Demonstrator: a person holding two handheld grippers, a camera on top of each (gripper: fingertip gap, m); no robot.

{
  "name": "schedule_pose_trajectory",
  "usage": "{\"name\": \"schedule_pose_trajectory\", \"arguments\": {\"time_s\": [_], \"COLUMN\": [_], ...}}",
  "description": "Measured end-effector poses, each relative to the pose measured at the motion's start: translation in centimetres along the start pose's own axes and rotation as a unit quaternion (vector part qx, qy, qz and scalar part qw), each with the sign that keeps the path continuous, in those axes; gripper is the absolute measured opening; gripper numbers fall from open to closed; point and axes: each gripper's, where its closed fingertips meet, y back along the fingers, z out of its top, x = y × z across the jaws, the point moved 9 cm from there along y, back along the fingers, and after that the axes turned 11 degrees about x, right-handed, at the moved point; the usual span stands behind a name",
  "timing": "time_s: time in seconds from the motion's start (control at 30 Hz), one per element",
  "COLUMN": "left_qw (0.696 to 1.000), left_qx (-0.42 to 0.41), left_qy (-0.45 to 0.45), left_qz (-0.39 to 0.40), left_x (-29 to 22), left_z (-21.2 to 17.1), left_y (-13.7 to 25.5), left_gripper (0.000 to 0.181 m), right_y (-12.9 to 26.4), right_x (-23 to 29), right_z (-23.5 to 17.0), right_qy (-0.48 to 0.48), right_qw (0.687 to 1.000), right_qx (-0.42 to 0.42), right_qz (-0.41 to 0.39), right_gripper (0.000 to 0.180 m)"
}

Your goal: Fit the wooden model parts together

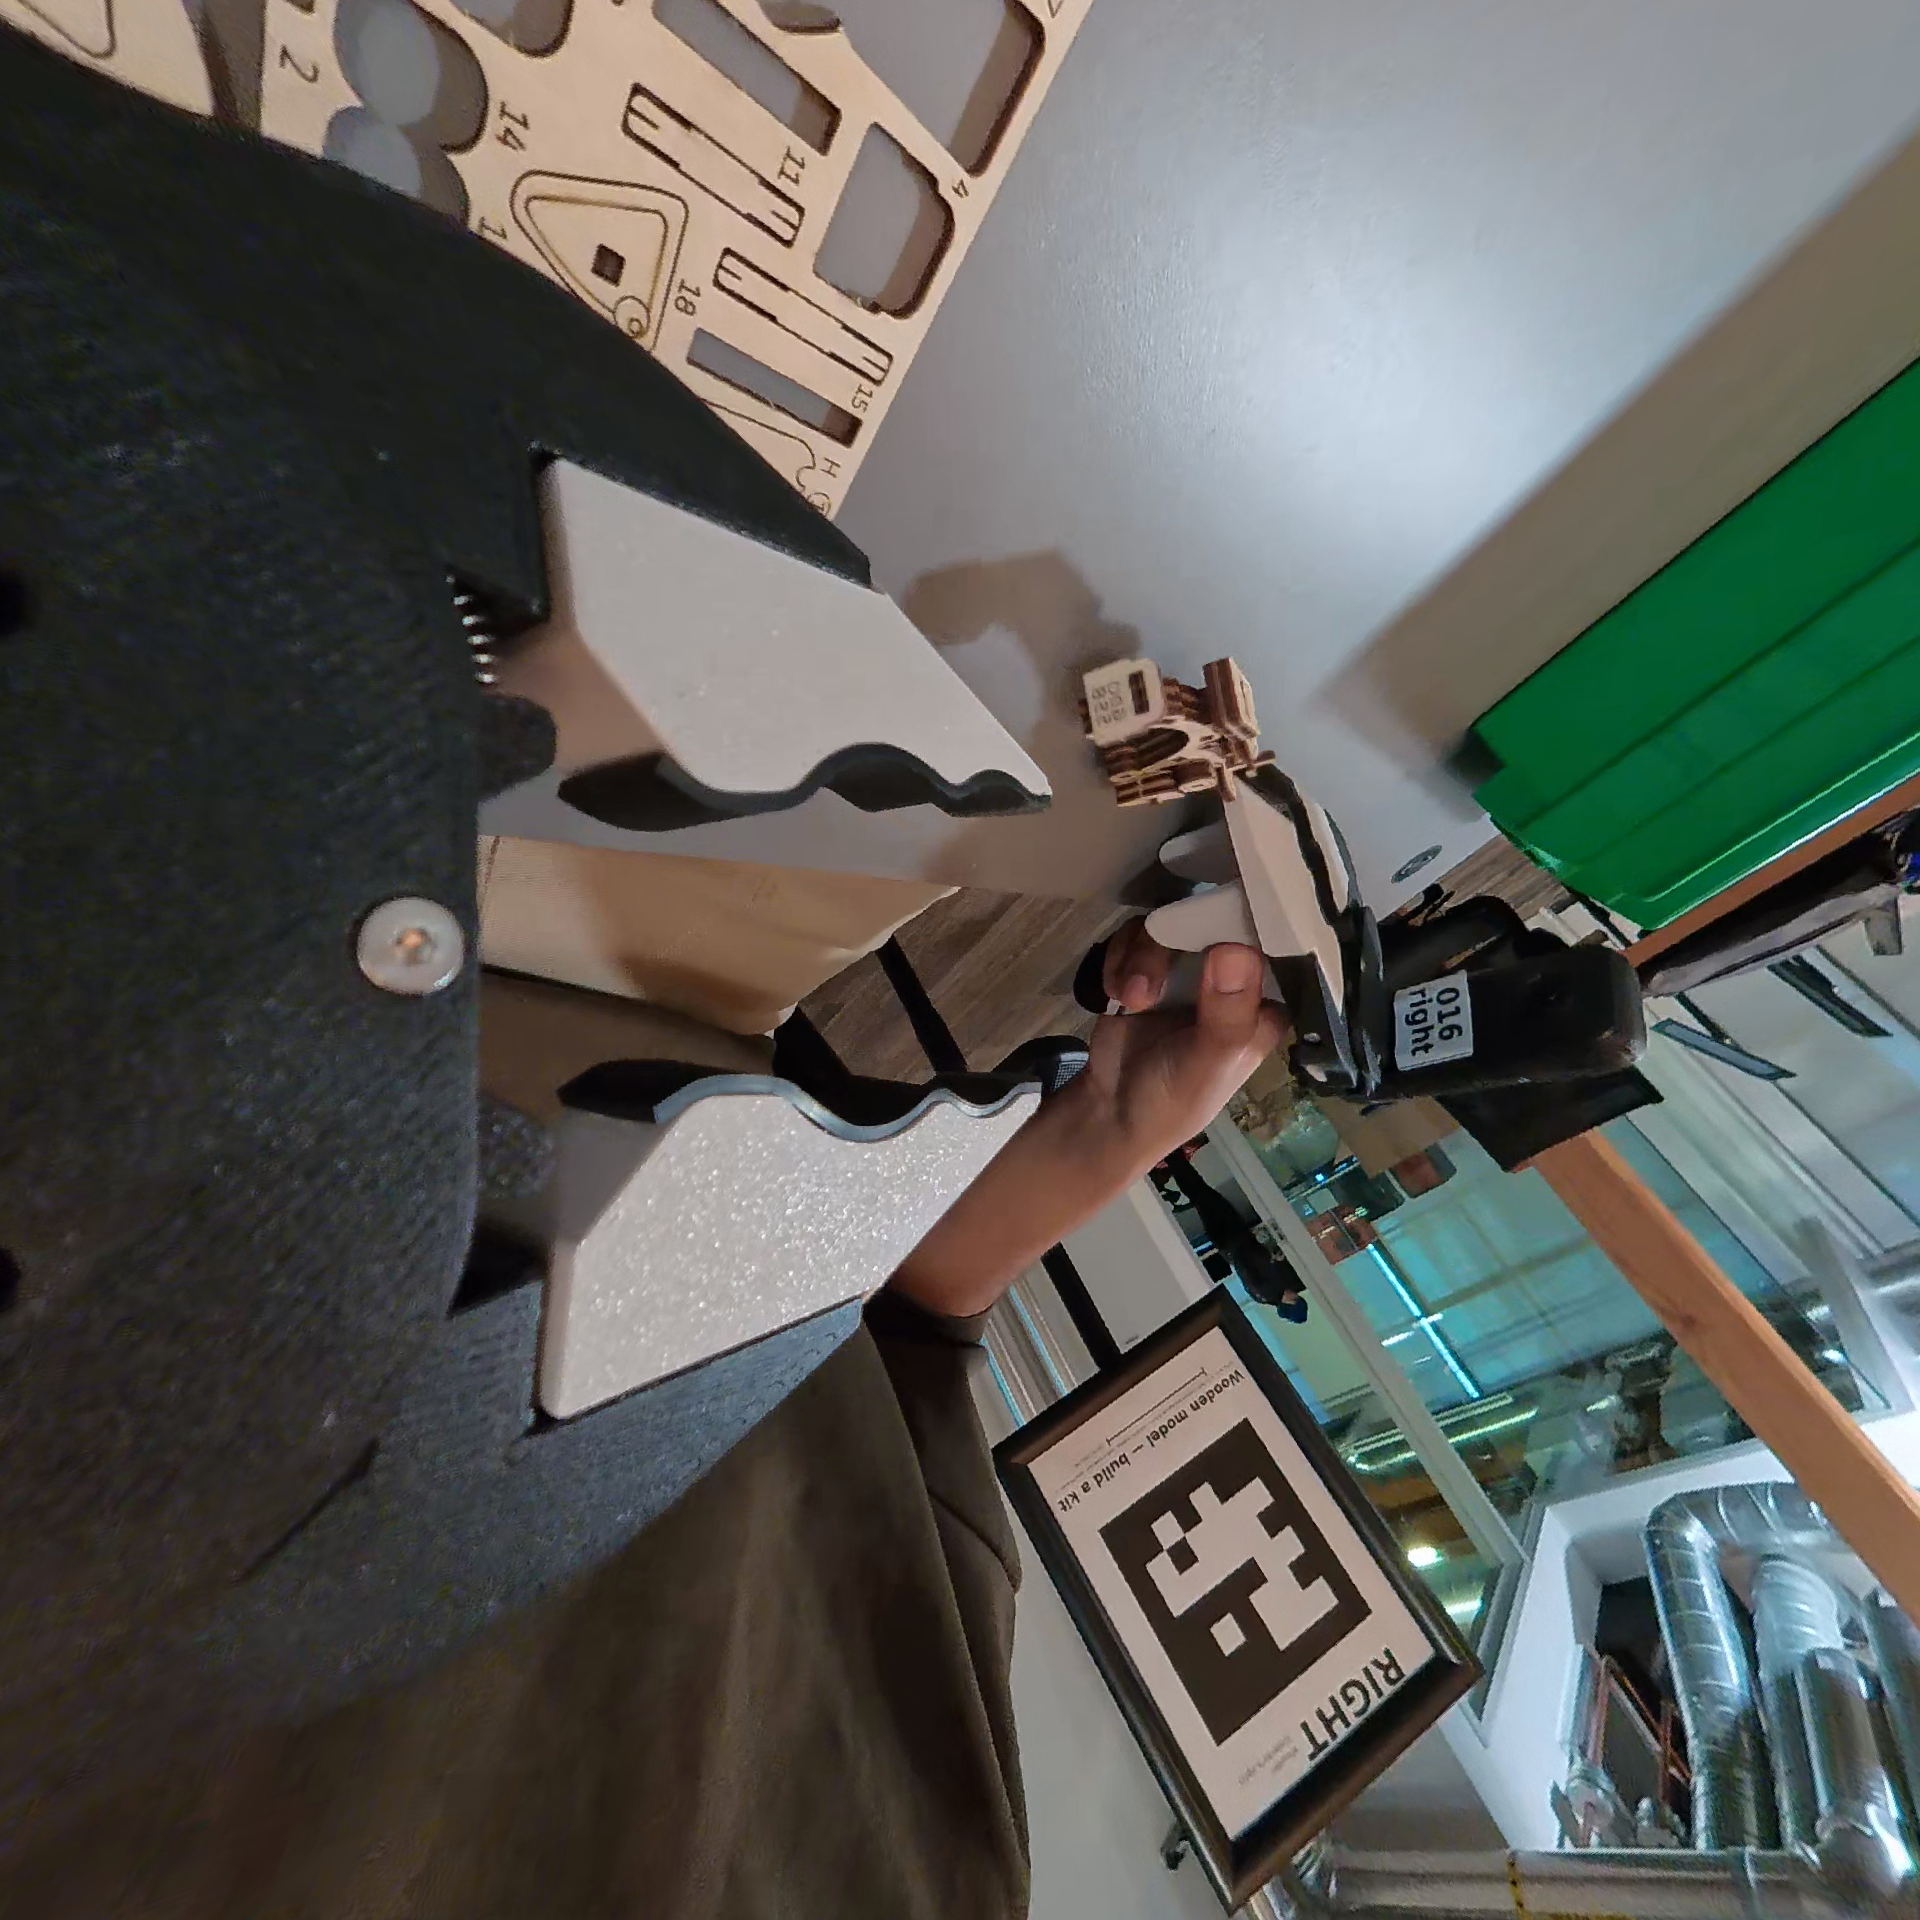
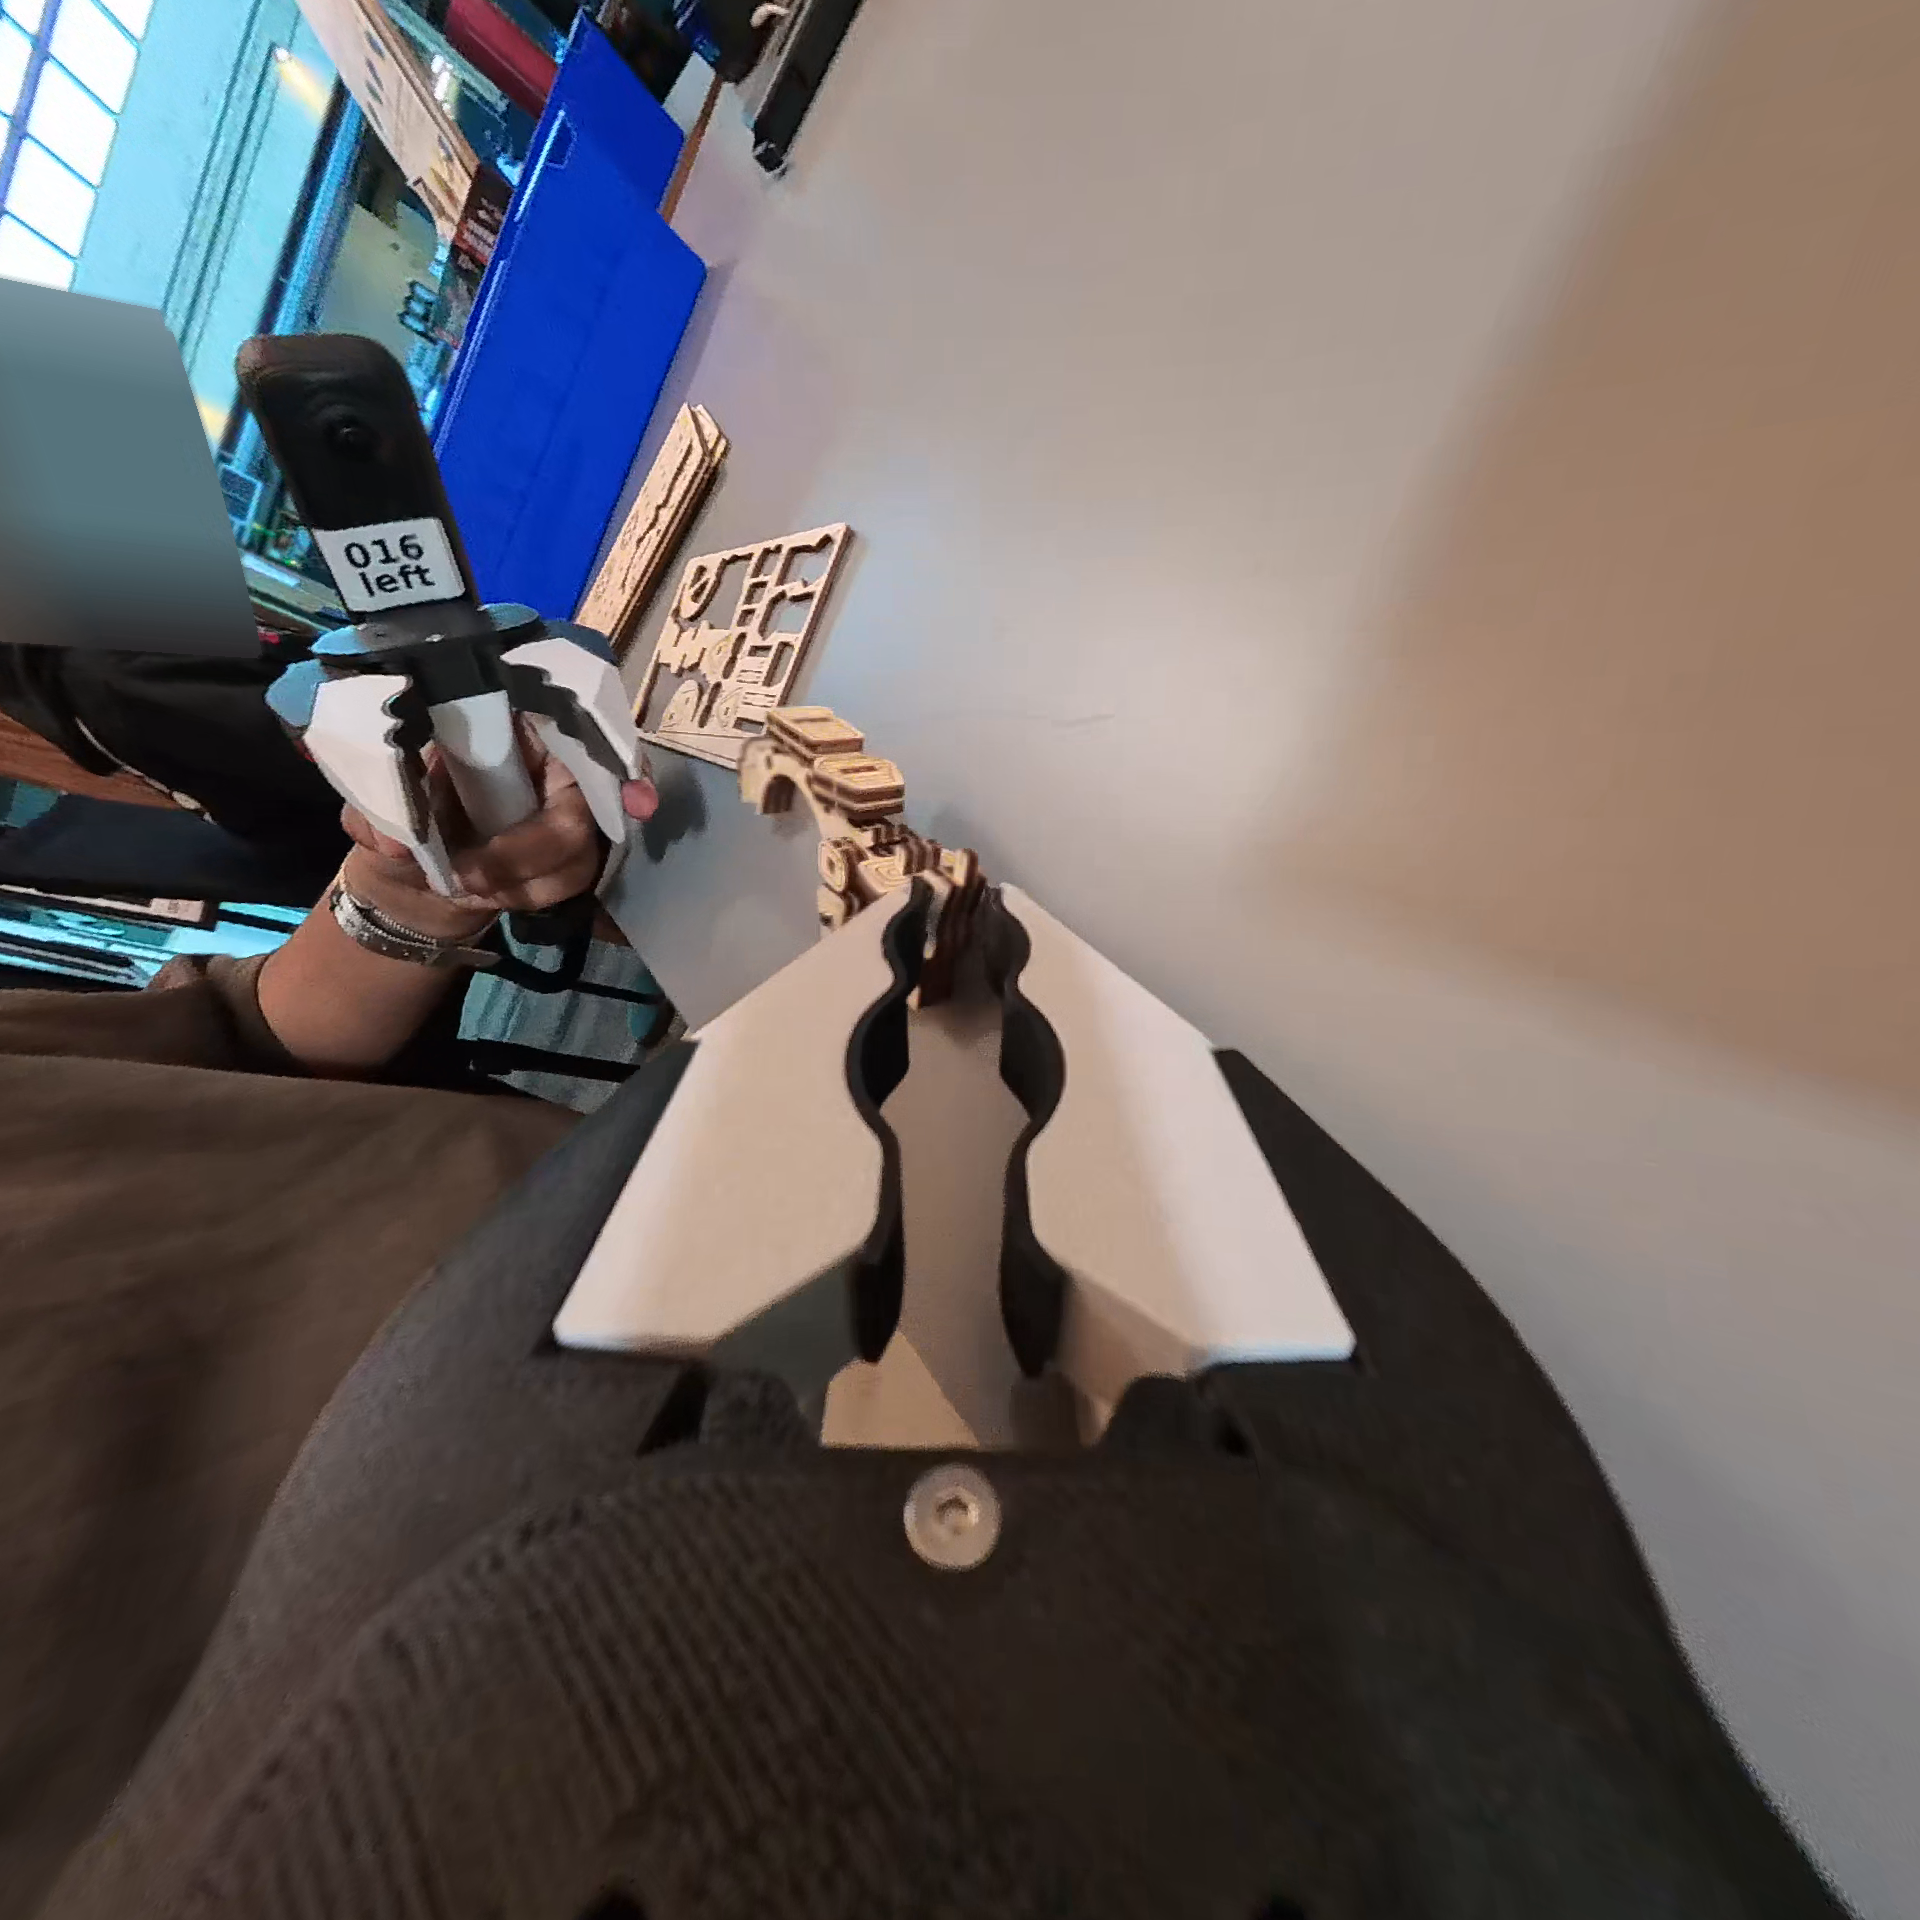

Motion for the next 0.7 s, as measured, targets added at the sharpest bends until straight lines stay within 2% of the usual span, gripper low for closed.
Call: {"name": "schedule_pose_trajectory", "arguments": {"time_s": [0.3,0.43,0.57,0.7], "left_qw": [1.0,1.0,0.999,0.997], "left_qx": [-0.011,-0.018,-0.034,-0.037], "left_qy": [0.009,-0.001,-0.026,-0.061], "left_qz": [-0.013,-0.009,0.007,0.043], "left_x": [0.1,0.0,-0.1,-0.1], "left_z": [-0.1,0.0,0.3,0.4], "left_y": [0.4,0.7,1.3,1.7], "left_gripper": [0.046,0.046,0.044,0.043], "right_y": [0.1,1.3,3.2,4.1], "right_x": [0.0,0.4,1.4,3.0], "right_z": [0.4,0.9,1.4,1.8], "right_qy": [-0.005,0.01,0.051,0.128], "right_qw": [1.0,0.997,0.988,0.975], "right_qx": [-0.028,-0.075,-0.143,-0.178], "right_qz": [0.01,0.017,0.017,-0.038], "right_gripper": [0.026,0.029,0.029,0.029]}}
